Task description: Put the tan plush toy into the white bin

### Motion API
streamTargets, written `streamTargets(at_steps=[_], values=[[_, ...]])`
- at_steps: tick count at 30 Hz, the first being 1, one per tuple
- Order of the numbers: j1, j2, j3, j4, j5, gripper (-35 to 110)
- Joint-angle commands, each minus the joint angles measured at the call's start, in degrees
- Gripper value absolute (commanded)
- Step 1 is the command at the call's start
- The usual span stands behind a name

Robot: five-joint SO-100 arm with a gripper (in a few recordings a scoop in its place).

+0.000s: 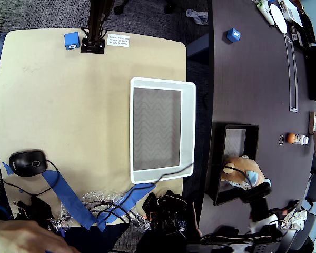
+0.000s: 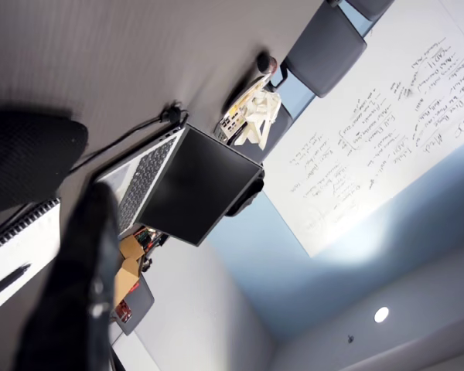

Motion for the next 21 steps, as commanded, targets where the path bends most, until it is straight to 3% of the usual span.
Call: streamTargets(at_steps=[1,21], values=[[-1.8,-1.1,-8.4,0.0,0.4,91],[-10.7,-12.7,-8.9,0.0,0.4,91]])
